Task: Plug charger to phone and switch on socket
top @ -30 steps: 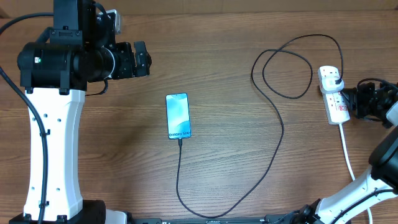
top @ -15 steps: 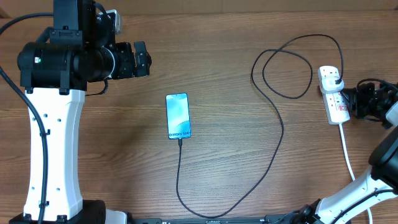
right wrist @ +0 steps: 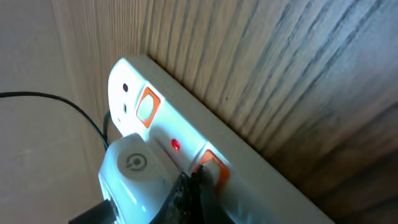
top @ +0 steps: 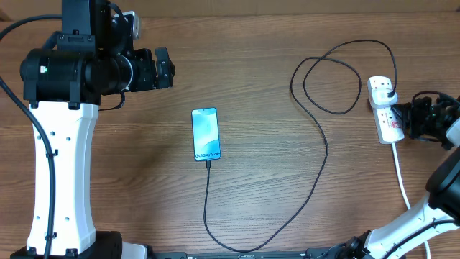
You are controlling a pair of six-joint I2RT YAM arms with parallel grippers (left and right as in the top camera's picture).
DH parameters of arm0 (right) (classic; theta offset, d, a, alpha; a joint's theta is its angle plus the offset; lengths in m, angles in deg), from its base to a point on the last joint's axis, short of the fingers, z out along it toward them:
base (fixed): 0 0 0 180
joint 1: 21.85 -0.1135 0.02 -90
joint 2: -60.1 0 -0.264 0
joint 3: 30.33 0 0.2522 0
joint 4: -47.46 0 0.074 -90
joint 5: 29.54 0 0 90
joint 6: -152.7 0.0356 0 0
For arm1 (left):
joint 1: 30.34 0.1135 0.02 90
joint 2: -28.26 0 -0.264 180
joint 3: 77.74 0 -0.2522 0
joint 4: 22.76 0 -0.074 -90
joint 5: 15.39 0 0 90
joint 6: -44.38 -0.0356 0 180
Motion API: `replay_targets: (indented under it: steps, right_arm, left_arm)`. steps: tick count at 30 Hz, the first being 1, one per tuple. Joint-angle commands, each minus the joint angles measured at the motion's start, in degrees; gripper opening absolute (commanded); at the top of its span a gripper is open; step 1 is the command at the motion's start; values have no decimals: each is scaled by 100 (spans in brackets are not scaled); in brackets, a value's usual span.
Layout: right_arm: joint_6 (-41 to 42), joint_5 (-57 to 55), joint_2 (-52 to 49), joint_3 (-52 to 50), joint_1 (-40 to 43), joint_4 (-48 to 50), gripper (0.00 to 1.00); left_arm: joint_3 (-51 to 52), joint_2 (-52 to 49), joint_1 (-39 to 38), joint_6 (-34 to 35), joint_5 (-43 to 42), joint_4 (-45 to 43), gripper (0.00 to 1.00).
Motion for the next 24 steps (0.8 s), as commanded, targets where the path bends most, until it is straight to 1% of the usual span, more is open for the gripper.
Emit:
replay_targets:
  steps: [1, 8, 14, 18, 24]
  right_arm:
    - [7, -101, -214, -289, -192, -197, 4]
    - [109, -234, -212, -289, -138, -50, 4]
    - [367, -227, -142, -238, 256, 157, 4]
    - [365, -225, 136, -199, 651, 111, 4]
    - [245, -22, 846, -199, 1064, 48, 4]
  left_arm:
    - [-85, 13, 22, -39, 24, -17, 100]
    - [-85, 13, 22, -39, 26, -17, 100]
    - [-85, 13, 22, -39, 28, -20, 99]
    - [-85, 13, 22, -42, 28, -20, 100]
    - [-85, 13, 22, -42, 28, -20, 100]
